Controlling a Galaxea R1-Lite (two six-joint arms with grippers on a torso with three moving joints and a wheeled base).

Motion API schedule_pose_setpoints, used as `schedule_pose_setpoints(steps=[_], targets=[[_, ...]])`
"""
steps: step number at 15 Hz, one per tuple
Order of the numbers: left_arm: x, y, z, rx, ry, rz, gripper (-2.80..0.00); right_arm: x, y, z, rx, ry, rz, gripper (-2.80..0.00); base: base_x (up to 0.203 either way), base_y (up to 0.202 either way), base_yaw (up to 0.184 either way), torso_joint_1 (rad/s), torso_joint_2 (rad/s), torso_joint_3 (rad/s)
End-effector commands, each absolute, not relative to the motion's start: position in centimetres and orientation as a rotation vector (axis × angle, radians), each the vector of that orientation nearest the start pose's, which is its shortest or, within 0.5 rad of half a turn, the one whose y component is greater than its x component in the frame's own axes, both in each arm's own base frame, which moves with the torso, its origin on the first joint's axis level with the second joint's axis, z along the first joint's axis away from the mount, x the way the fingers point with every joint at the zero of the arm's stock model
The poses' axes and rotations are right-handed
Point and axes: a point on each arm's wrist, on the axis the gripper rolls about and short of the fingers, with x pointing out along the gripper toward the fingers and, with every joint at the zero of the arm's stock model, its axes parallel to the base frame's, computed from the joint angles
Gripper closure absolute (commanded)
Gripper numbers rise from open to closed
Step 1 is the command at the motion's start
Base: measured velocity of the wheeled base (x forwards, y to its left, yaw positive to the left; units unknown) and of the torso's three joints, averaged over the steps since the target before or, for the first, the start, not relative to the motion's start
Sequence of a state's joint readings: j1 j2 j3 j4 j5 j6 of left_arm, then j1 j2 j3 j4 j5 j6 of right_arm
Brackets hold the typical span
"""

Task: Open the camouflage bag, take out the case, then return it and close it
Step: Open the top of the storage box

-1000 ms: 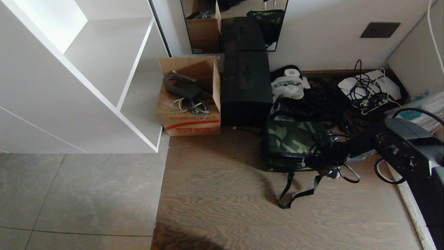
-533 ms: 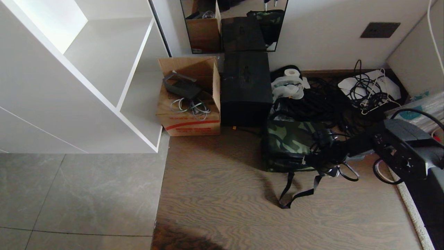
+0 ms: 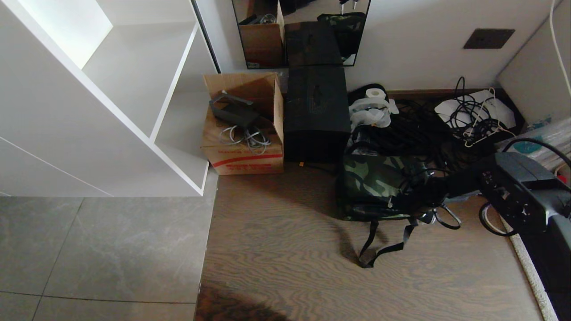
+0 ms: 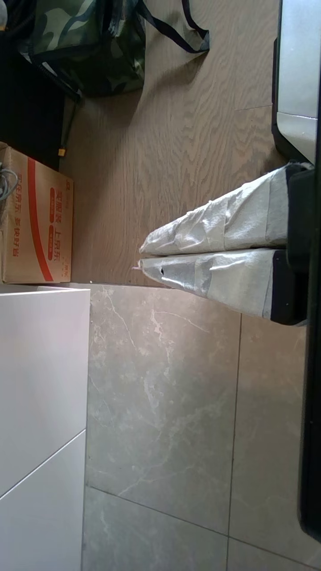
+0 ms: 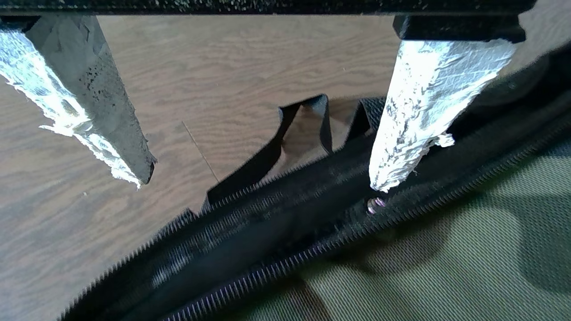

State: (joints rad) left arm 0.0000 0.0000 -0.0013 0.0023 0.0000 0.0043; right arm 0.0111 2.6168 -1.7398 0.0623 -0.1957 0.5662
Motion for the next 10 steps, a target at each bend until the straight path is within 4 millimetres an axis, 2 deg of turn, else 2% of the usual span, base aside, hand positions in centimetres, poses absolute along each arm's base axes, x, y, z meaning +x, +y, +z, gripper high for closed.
schedule_pose_setpoints(steps=[1,10], targets=[[-2.3,0.0,7.6,0.005,0.002,0.000,0.00,49.1,0.1,-2.5,0.425,0.865,-0.436,-2.80,0.000,0.000,0.000,0.000,0.00,0.000],[-2.3,0.0,7.6,0.005,0.001,0.000,0.00,49.9,0.5,-4.6,0.404,0.873,-0.436,-2.80,0.000,0.000,0.000,0.000,0.00,0.000]])
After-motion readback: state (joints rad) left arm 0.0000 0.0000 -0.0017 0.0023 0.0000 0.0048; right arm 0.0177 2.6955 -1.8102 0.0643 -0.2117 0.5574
